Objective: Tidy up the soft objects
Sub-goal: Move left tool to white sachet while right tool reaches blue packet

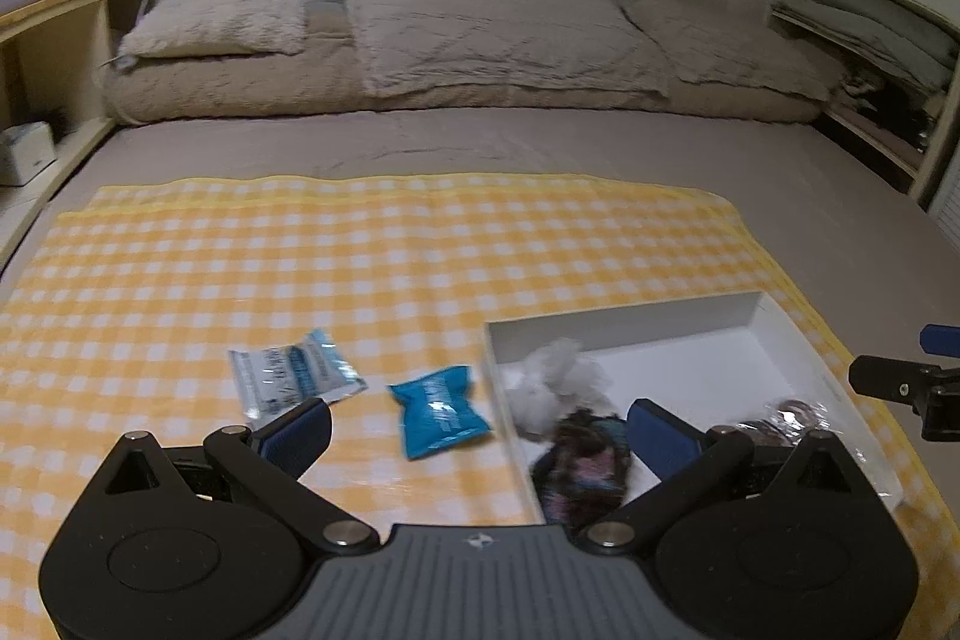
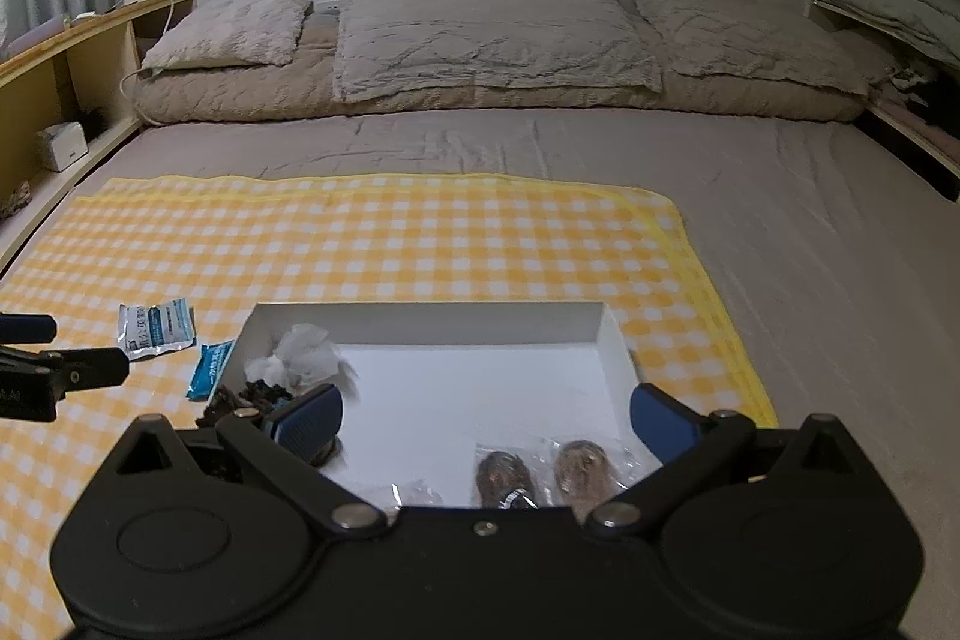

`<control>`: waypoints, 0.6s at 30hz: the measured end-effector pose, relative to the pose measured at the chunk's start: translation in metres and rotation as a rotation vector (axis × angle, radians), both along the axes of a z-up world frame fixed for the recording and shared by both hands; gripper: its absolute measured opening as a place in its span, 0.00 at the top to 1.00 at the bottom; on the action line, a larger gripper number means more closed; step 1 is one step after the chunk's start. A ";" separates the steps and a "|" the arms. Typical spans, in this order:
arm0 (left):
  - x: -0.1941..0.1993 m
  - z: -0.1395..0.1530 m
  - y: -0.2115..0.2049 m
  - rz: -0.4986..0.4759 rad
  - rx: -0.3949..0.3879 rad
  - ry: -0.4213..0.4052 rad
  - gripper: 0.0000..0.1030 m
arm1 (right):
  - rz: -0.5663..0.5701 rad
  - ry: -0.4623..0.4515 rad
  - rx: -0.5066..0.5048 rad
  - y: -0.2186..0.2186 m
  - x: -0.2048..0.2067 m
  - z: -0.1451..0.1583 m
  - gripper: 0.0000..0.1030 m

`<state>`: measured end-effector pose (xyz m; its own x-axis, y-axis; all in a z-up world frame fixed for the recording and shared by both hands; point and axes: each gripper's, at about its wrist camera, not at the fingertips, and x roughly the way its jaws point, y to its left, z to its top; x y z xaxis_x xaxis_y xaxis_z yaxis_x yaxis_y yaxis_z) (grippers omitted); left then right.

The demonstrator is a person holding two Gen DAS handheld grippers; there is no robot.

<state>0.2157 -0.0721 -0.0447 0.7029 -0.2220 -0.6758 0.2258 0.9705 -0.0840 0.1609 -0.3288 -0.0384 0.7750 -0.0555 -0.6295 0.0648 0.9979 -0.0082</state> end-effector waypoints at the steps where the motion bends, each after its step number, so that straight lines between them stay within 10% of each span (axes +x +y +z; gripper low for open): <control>1: 0.001 0.000 0.005 0.010 0.001 -0.002 0.00 | 0.006 -0.001 -0.003 0.004 0.003 0.000 0.00; 18: 0.013 -0.001 0.086 0.193 0.017 -0.025 0.00 | 0.133 -0.040 -0.012 0.086 0.048 0.002 0.00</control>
<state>0.2289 0.0144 -0.0461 0.7481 -0.0703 -0.6599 0.0372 0.9973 -0.0641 0.2088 -0.2429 -0.0361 0.8004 0.0421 -0.5980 -0.0679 0.9975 -0.0206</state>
